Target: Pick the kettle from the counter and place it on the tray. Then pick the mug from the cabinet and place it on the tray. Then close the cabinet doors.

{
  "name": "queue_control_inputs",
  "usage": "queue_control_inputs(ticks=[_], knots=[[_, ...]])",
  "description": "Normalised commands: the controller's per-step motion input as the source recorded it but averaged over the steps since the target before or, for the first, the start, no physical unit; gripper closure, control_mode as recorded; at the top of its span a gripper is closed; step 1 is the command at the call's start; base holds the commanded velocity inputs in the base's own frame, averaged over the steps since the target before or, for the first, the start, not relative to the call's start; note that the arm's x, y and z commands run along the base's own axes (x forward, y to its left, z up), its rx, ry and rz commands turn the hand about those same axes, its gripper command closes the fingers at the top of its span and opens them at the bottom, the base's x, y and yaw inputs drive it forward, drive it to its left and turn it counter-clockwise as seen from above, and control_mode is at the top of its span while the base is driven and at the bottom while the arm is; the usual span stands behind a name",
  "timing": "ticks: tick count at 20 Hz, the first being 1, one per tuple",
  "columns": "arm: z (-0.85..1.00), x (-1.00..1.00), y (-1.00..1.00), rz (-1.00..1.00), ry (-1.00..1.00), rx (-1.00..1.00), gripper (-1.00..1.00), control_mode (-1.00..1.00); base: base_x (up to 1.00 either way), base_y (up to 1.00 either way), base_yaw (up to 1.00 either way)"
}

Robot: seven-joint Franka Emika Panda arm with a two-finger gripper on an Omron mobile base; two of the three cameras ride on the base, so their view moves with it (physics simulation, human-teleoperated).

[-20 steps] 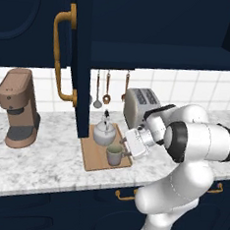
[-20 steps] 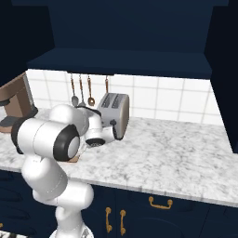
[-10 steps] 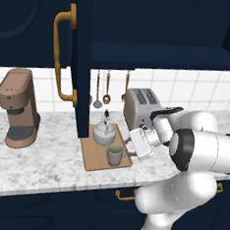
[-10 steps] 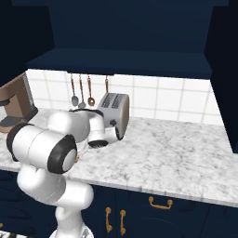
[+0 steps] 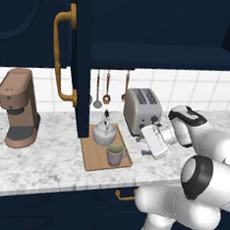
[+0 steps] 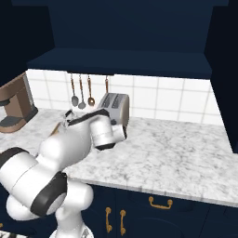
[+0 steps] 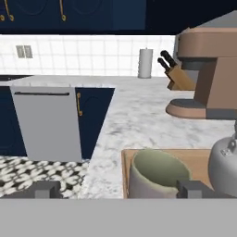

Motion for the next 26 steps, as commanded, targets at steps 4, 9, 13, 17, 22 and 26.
queue_control_inputs(ticks=[4,9,13,17,22,26], knots=[[0.62,-0.82,-0.36,-0.17,-0.04,0.0,-1.0,-1.0,0.0,0.0,0.0],[0.49,-0.62,-0.48,-0.21,-0.01,0.0,-1.0,-1.0,0.0,0.0,0.0],[0.12,-0.49,-0.42,-0.09,-0.27,0.05,-1.0,-1.0,0.0,0.0,0.0],[0.42,-0.26,-0.47,-0.18,-0.1,0.09,-1.0,-1.0,0.0,0.0,0.0],[0.43,-0.22,-0.62,-0.18,-0.01,0.08,-1.0,-1.0,0.0,0.0,0.0],[0.47,-0.19,-0.68,-0.15,-0.02,0.06,-1.0,-1.0,0.0,0.0,0.0]])
